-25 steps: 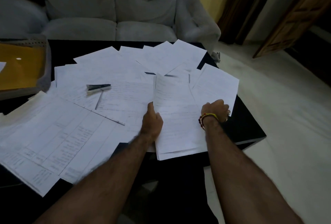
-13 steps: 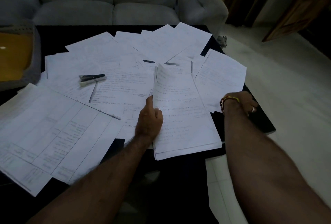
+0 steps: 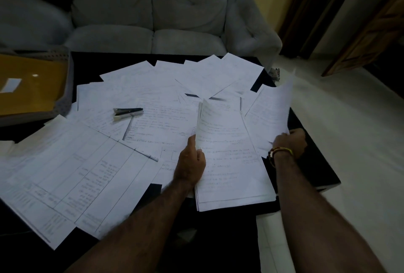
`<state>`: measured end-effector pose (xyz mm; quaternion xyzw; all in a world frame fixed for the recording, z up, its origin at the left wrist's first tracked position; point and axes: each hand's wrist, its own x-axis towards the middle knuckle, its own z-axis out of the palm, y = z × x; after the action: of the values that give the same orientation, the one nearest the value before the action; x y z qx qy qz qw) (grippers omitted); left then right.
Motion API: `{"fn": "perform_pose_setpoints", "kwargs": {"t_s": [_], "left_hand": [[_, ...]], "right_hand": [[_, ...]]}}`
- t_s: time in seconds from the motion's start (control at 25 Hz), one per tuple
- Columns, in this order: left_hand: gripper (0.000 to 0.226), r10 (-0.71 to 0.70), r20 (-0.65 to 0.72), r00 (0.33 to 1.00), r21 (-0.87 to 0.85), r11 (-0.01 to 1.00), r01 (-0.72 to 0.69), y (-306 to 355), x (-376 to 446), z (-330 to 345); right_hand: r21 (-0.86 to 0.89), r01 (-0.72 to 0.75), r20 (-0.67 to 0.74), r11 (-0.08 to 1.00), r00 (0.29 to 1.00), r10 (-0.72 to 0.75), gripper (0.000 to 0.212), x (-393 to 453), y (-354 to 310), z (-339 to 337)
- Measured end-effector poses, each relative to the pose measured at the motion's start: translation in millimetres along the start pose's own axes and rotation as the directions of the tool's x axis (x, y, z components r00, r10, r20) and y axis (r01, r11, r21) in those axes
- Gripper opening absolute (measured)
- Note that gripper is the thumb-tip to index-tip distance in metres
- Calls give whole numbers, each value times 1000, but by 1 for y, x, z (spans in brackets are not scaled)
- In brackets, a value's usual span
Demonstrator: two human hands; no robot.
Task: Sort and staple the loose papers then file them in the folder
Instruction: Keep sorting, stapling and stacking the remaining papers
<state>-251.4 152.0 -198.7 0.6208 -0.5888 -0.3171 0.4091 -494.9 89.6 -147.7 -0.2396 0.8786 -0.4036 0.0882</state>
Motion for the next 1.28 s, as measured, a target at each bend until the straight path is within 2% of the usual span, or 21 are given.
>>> {"fn": "perform_pose_setpoints", "kwargs": {"t_s": [0.08, 0.12, 0.24, 0.32, 0.4, 0.48, 0.56, 0.68, 0.72, 0.76, 0.84, 0.92, 1.0, 1.04, 1.2, 1.28], "left_hand": [[45, -94, 47, 994, -75, 992, 98, -2, 7, -5], [43, -158, 66, 985, -124, 978, 165, -2, 10, -10], [34, -280, 27, 960, -325, 905, 274, -3, 19, -38], [35, -313, -40, 949, -375, 885, 276, -9, 23, -66], [37, -334, -120, 935, -393, 881, 264, -20, 24, -101], [34, -364, -163, 917, -424, 865, 268, -31, 22, -132], [34, -396, -190, 898, -428, 857, 287, -44, 18, -157], [29, -434, -185, 882, -393, 855, 339, -65, 9, -182], [26, -448, -180, 876, -369, 856, 362, -71, 5, -187], [24, -461, -180, 869, -358, 853, 379, -77, 1, -190], [21, -485, -198, 852, -327, 852, 410, -84, -3, -190], [50, -536, -196, 821, -372, 816, 443, -83, -1, -187], [76, -587, -197, 785, -381, 784, 491, -84, 4, -184], [75, -592, -206, 779, -353, 788, 505, -82, 4, -183], [37, -527, -272, 805, -127, 849, 513, -78, 3, -178], [32, -473, -291, 832, -130, 881, 456, -70, -1, -178]], "right_hand": [[122, 234, -77, 965, 971, -226, 11, -14, -16, -12], [157, 359, -146, 920, 930, -338, 7, -24, -28, -20], [370, 562, -251, 740, 827, -503, 6, -61, -76, -36], [515, 510, -193, 689, 852, -487, 8, -82, -100, -36], [648, 319, -7, 692, 911, -413, 10, -107, -110, -25], [685, 87, 225, 723, 919, -323, 10, -134, -109, -8], [645, -108, 429, 757, 871, -241, 11, -162, -100, 8], [450, -314, 718, 836, 684, -129, 9, -199, -64, 31], [365, -294, 768, 883, 631, -107, 5, -208, -50, 36], [286, -203, 785, 937, 610, -107, 11, -214, -36, 42], [131, 58, 757, 990, 639, -138, 21, -216, -19, 47], [73, 162, 733, 984, 661, -163, 13, -215, -16, 46], [71, 188, 737, 980, 652, -179, 10, -210, -16, 45], [76, 192, 744, 978, 643, -184, 11, -208, -14, 45], [111, 188, 794, 976, 574, -201, 24, -199, -13, 49], [119, 164, 841, 979, 507, -187, 27, -193, -15, 51]]}}
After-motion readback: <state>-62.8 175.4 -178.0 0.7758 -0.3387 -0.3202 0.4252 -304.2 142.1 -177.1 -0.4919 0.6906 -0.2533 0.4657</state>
